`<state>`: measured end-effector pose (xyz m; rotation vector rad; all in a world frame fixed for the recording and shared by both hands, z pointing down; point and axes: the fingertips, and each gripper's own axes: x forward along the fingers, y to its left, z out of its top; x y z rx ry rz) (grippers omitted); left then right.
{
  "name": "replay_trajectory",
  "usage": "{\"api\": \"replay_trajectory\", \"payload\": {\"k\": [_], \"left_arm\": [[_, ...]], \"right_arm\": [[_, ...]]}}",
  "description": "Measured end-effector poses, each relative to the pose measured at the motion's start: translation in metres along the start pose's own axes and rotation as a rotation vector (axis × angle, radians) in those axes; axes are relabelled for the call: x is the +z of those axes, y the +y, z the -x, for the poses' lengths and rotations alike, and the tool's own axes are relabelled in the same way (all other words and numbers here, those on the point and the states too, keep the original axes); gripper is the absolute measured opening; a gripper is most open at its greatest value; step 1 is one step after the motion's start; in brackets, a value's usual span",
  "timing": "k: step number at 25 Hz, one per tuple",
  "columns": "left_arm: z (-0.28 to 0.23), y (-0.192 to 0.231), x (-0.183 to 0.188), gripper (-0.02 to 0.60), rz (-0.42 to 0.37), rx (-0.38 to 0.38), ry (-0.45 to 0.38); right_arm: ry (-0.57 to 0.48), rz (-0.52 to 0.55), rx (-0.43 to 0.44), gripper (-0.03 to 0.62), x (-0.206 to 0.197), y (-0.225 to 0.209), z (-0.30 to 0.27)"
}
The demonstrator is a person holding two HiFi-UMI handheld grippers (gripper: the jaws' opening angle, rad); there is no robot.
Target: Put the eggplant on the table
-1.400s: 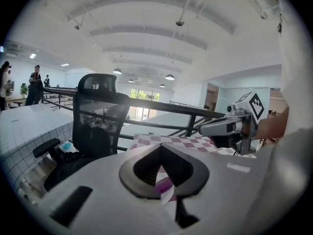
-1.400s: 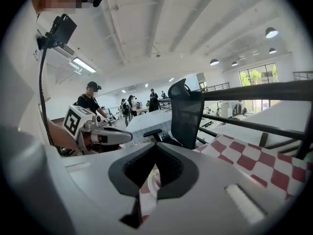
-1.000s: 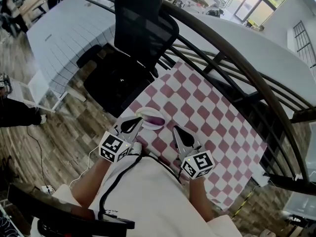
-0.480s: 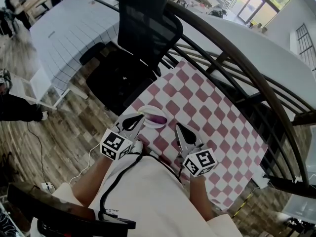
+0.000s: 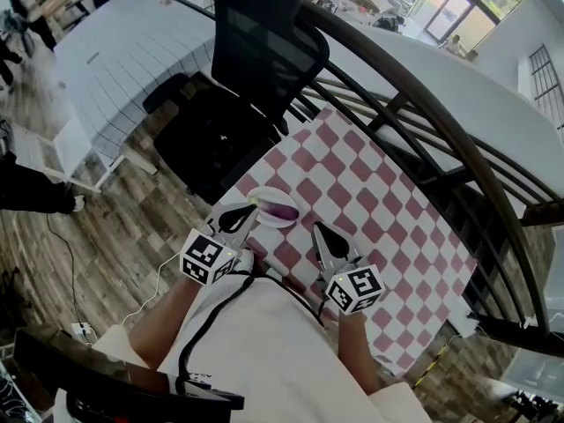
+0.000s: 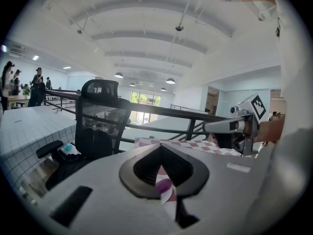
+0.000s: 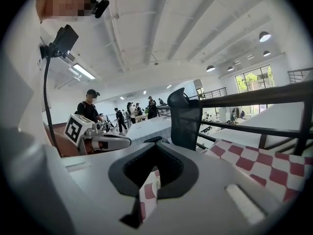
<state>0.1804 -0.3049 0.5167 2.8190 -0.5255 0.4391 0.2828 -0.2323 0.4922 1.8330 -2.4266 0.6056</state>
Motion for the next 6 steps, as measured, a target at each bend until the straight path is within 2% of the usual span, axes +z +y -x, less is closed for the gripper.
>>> {"api": "replay_trajectory", "payload": {"k": [6], "left_arm": [[0.0027,0.0029,-0.0013,0.006,0.0,-0.001,0.004]], "right_arm": [[0.02,0.019,0.005,0.005,-0.0034,0.0046,-0.0054]]}}
